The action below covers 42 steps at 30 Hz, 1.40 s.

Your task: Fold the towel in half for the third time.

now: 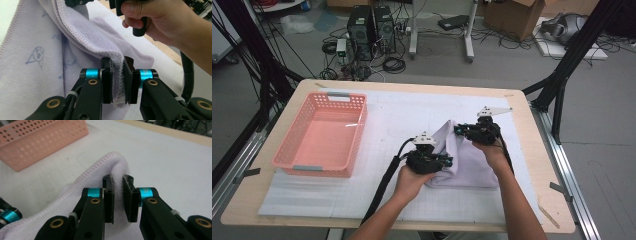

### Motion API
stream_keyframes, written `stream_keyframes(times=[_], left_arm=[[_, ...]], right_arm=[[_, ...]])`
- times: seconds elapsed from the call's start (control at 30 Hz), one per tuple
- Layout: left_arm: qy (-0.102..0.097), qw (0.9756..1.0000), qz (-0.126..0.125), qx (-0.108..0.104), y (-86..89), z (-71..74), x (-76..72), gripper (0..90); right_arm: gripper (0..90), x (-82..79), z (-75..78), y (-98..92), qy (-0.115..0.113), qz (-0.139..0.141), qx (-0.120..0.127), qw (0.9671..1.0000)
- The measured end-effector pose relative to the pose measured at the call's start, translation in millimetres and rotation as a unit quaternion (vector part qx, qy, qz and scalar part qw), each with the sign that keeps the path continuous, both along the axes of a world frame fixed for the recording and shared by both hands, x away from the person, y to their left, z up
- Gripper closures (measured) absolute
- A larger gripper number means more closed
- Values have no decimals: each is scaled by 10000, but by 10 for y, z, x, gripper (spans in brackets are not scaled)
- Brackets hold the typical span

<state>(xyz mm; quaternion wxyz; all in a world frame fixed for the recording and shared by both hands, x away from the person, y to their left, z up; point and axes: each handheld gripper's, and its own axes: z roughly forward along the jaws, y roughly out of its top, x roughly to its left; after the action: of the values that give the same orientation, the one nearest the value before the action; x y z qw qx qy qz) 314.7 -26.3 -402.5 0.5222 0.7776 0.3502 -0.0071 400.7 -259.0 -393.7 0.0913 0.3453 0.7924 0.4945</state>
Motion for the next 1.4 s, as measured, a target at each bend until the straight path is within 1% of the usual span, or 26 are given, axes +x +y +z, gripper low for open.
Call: stream_keyframes(times=[0.1,0.13,0.23,0.3,0.33,0.4,0.43,0.5,0.53,0.57,0.6,0.63,0.7,0.77,0.83,0.87,0.9,0.93,0.97,1.0,1.03,1.13,1.2,1.33,1.37,1.4], left_arm=[[64,10000,13,19,-128,-64,35,789],[96,9999,18,23,-165,-85,47,786],[143,9999,65,21,-240,-122,54,763],[76,10000,22,-42,-235,-111,42,695],[-7,10000,13,-72,-220,-93,32,646],[-230,9997,29,-87,-148,-32,8,540],[-286,9995,27,-113,-113,-10,1,503],[-429,9988,66,-217,1,42,-25,495],[-524,9982,140,-237,80,69,-36,488],[-571,9979,173,-238,131,81,-41,486],[-650,9973,249,-240,216,88,-49,483],[-685,9969,302,-233,268,88,-51,477],[-711,9963,404,-258,407,67,-49,470],[-755,9956,518,-192,527,31,-51,459],[-758,9953,592,-132,636,-13,-45,443],[-790,9949,620,-121,679,-36,-49,433],[-819,9945,647,-107,723,-59,-54,429],[-822,9943,670,-107,761,-83,-61,426],[-848,9941,669,-47,799,-104,-63,422],[-888,9937,689,21,830,-125,-69,415],[-892,9936,696,23,859,-145,-74,410],[-924,9929,752,61,942,-199,-88,407],[-951,9924,781,80,985,-227,-94,404],[-997,9918,786,135,1058,-262,-121,403],[-1000,9918,776,156,1076,-271,-127,403],[-997,9919,773,155,1087,-278,-128,403]], right_arm=[[804,2,-80,-121,36,-149,-42,9999],[804,9,-99,-157,91,-194,-79,9997],[804,26,-124,-236,122,-292,-250,9992],[803,30,-130,-269,81,-347,-344,9988],[803,28,-134,-279,83,-367,-432,9984],[803,30,-156,-303,86,-398,-624,9972],[803,33,-175,-326,118,-428,-654,9969],[803,26,-196,-359,56,-451,-673,9967],[803,17,-211,-377,33,-476,-716,9963],[803,6,-236,-402,24,-494,-779,9957],[802,1,-253,-422,29,-509,-771,9957],[798,-18,-273,-459,76,-577,-695,9959],[783,-45,-284,-505,54,-629,-613,9961],[757,-79,-270,-538,71,-704,-556,9959],[698,-127,-238,-571,3,-787,-565,9953],[624,-160,-213,-589,-29,-917,-629,9938],[574,-197,-186,-614,-38,-1078,-660,9920],[544,-237,-162,-648,-59,-1190,-629,9909],[510,-285,-133,-685,-95,-1291,-630,9896],[493,-343,-101,-719,-132,-1418,-630,9878],[491,-402,-73,-760,-150,-1482,-603,9870],[496,-598,-9,-846,-166,-1517,-506,9870],[497,-737,-4,-847,-148,-1451,-490,9881],[478,-1006,-90,-735,-94,-1186,-527,9915],[471,-1055,-121,-705,-64,-1154,-516,9920],[467,-1098,-159,-662,24,-1111,-482,9926]])
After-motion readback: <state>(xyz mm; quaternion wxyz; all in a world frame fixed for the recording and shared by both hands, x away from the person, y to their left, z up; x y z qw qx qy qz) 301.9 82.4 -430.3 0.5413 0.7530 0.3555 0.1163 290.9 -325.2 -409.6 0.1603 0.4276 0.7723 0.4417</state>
